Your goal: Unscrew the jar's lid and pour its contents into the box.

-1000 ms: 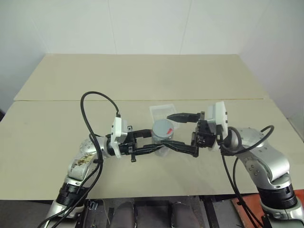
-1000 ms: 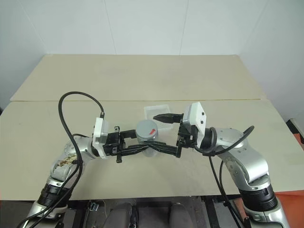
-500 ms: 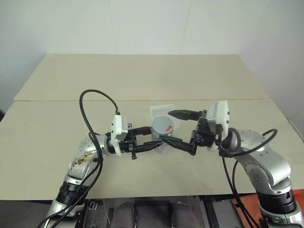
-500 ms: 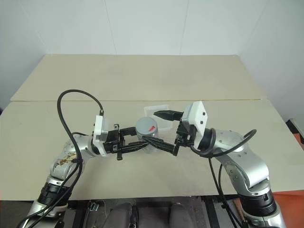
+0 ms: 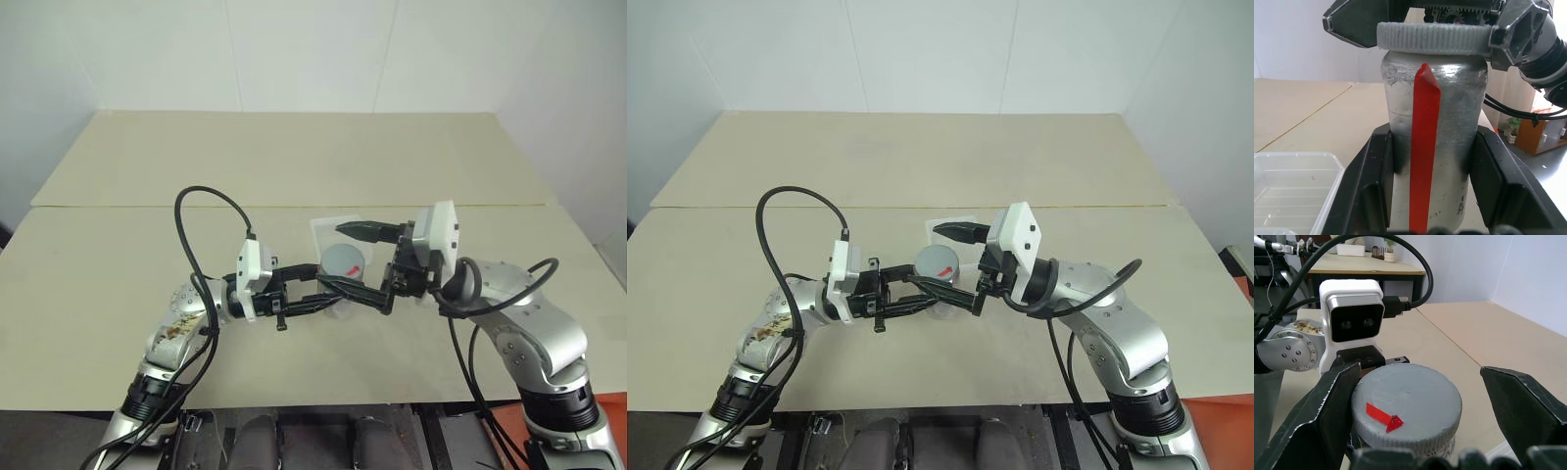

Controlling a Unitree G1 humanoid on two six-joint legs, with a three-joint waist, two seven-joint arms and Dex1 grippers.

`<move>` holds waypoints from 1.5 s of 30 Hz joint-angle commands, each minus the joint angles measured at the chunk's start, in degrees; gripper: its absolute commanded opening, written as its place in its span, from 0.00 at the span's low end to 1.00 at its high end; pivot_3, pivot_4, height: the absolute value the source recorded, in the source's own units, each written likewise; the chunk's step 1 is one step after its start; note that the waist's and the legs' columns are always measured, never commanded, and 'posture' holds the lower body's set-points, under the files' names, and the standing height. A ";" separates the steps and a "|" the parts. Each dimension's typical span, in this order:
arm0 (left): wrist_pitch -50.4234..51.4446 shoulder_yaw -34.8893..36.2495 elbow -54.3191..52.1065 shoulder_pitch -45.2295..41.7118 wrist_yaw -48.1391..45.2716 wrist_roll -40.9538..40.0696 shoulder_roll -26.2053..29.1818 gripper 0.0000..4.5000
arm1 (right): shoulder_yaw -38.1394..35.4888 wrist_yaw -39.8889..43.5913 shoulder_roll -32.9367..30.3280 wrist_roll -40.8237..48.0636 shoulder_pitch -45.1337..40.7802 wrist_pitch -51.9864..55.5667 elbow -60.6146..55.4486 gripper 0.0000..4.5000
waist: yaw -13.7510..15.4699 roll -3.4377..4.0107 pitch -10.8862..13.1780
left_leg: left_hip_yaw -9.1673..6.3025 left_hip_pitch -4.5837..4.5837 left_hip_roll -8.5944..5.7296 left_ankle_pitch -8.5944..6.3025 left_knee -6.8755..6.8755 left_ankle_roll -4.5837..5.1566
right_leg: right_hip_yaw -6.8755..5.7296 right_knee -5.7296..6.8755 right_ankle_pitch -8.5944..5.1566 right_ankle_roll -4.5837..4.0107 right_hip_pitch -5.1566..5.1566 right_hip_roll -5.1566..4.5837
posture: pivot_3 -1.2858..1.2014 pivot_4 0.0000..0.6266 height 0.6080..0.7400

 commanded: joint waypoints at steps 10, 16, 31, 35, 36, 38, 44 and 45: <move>-2.02 0.97 -0.60 -0.01 -1.33 -0.80 0.29 0.41 | -4.76 -0.28 -1.68 1.95 1.64 -0.21 -0.83 0.99 | 0.02 0.00 0.00 | 0.00 -0.01 0.00 0.00 0.00 0.00 | 0.00 -0.01 0.00 0.00 0.00 -0.01 | 0.52 0.24 1.00; -2.66 1.26 0.13 -0.15 -1.69 -0.93 0.24 0.41 | -6.09 -0.20 -2.98 2.28 3.27 -0.53 -0.95 0.99 | 0.01 0.00 0.00 | 0.00 0.00 0.00 0.00 0.00 0.00 | 0.00 0.00 0.00 0.00 0.00 0.00 | 0.52 0.24 1.00; -3.33 1.74 0.85 -0.17 -2.14 -0.60 -0.05 0.41 | -10.47 1.37 -6.23 3.91 8.16 -0.45 -2.99 0.99 | 0.08 0.00 0.00 | 0.01 -0.01 -0.01 0.00 0.00 0.00 | 0.00 -0.02 0.00 0.00 0.01 -0.01 | 0.52 0.24 1.00; -3.49 1.70 0.97 -0.18 -2.18 -0.52 -0.12 0.41 | -10.40 2.68 -7.28 5.22 8.95 0.25 -4.67 0.99 | 0.00 0.00 0.00 | 0.00 0.00 0.00 0.00 0.00 0.00 | 0.01 -0.01 0.00 0.00 0.01 0.00 | 0.52 0.24 1.00; -3.48 1.68 0.99 -0.20 -2.15 -0.50 -0.14 0.41 | -10.25 2.94 -7.52 5.55 8.99 0.46 -5.02 0.99 | -0.04 0.00 0.00 | 0.00 0.00 0.00 0.00 0.00 0.00 | 0.01 -0.01 0.00 0.00 0.01 0.00 | 0.52 0.24 1.00; -3.51 1.62 1.04 -0.24 -2.09 -0.41 -0.19 0.41 | -9.77 3.65 -8.23 6.28 9.05 0.91 -5.72 0.99 | -0.01 0.00 0.00 | 0.00 0.01 0.01 0.00 0.00 0.00 | 0.01 -0.01 0.00 0.00 0.01 0.00 | 0.52 0.24 1.00; -3.49 1.09 1.36 -0.98 -1.76 -0.03 -0.73 0.41 | -6.71 3.56 -7.15 5.41 6.20 0.62 -4.92 0.99 | -0.05 0.00 0.00 | -0.01 0.01 0.00 0.00 0.00 0.00 | 0.01 -0.01 0.00 0.00 0.02 0.00 | 0.52 0.24 1.00; -3.51 1.02 1.47 -1.09 -1.75 0.03 -0.83 0.41 | -6.24 3.41 -6.83 5.14 5.62 0.52 -4.59 0.99 | -0.10 0.00 0.00 | -0.01 0.02 0.01 0.00 0.00 0.00 | 0.01 -0.01 0.00 0.00 0.02 0.01 | 0.52 0.24 1.00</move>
